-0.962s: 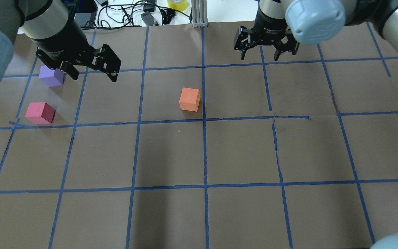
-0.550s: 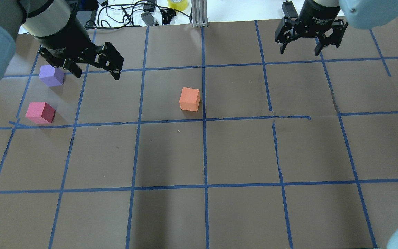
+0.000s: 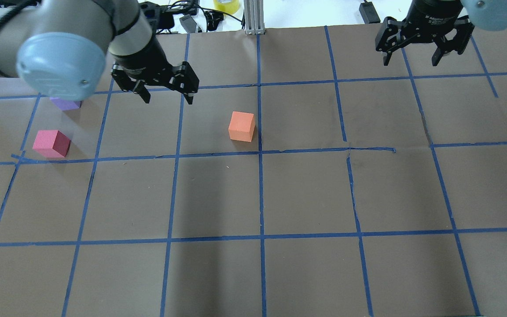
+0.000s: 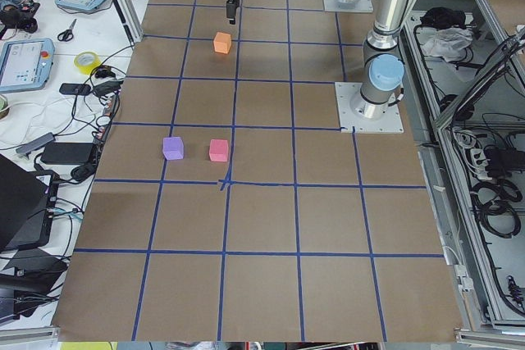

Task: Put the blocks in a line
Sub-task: 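Reach the left gripper to the orange cube and grasp it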

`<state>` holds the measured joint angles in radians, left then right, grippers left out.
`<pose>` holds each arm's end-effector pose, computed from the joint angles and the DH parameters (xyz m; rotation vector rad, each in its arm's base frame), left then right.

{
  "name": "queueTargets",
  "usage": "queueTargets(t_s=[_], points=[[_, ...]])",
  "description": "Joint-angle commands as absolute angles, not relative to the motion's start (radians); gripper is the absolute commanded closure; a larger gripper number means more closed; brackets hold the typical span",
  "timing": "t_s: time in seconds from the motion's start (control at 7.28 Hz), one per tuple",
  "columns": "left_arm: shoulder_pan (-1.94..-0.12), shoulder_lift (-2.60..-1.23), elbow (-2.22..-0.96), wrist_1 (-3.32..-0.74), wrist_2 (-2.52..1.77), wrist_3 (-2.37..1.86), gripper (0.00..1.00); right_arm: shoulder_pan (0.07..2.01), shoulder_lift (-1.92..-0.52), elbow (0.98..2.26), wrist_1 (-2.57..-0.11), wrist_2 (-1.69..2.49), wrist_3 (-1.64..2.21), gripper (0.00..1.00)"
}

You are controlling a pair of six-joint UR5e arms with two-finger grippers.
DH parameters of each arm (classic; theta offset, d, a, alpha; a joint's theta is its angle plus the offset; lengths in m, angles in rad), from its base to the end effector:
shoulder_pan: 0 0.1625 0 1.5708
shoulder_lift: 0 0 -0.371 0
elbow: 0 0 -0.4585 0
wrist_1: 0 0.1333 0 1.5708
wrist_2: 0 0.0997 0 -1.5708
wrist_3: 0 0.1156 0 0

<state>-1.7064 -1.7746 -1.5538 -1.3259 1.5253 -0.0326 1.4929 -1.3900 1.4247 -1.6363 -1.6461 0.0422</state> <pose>-0.2227 -0.6073 0.3312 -0.1611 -3.0861 0.0836 0.0753 -0.6359 0.3994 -0.1857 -3.0598 0.0451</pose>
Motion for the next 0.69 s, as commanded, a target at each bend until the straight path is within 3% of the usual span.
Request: queueTargets(t_s=[0.0, 0.55], points=[[-1.800, -1.943, -1.554, -1.157, 1.532, -0.106, 0.00, 1.520, -1.413, 1.439, -1.623, -1.625, -0.003, 0.00], [-1.862, -2.113, -1.546, -1.004, 1.539, -0.195, 0.00, 1.542, -1.465, 1.460, -1.609, -1.612, 0.006, 0.00]])
